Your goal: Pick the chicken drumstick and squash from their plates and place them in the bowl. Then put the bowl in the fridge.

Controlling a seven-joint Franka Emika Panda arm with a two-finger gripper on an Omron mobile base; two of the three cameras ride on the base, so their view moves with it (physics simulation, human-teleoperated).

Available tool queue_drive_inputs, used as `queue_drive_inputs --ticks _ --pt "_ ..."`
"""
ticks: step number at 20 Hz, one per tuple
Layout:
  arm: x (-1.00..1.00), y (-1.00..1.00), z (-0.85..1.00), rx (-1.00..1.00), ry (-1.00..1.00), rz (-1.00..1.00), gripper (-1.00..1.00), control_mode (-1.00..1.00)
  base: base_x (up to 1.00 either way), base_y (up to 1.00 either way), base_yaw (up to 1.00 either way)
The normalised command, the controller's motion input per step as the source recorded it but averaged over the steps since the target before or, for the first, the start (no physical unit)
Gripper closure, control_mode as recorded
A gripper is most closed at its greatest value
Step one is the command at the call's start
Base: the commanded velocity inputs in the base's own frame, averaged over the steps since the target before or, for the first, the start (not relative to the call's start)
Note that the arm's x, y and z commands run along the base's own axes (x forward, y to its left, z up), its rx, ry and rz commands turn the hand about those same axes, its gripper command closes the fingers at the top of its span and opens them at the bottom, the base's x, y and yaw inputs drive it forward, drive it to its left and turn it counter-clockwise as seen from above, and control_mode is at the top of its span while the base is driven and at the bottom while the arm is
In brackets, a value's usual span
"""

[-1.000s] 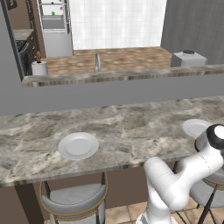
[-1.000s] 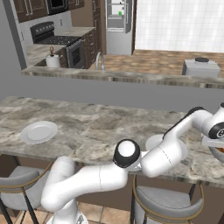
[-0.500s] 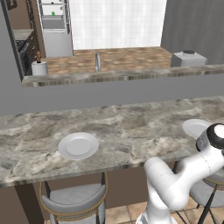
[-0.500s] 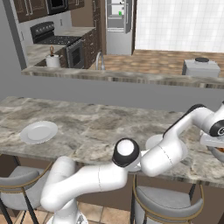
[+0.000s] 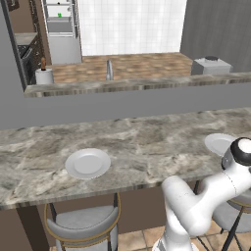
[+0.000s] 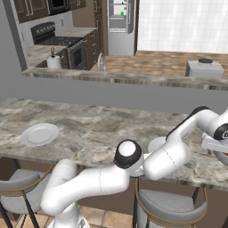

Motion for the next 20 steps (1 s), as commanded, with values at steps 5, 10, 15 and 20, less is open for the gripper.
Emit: queue_drive_inputs --ticks 5,10,15,20 --pt "0.09 0.01 0.09 -0.03 -0.19 0.02 -1.00 -1.00 0.00 0.00 0.00" --pt "0.00 0.06 0.17 -0.10 -0.13 0.06 -1.00 -1.00 0.00 0.00 0.00" --pt "0.00 0.09 0.05 -0.16 -0.10 0.07 -1.00 -1.00 0.00 0.00 0.00" --pt "0.09 0.08 -0.15 -0.18 -0.01 0.08 -1.00 -1.00 0.00 0.00 0.00"
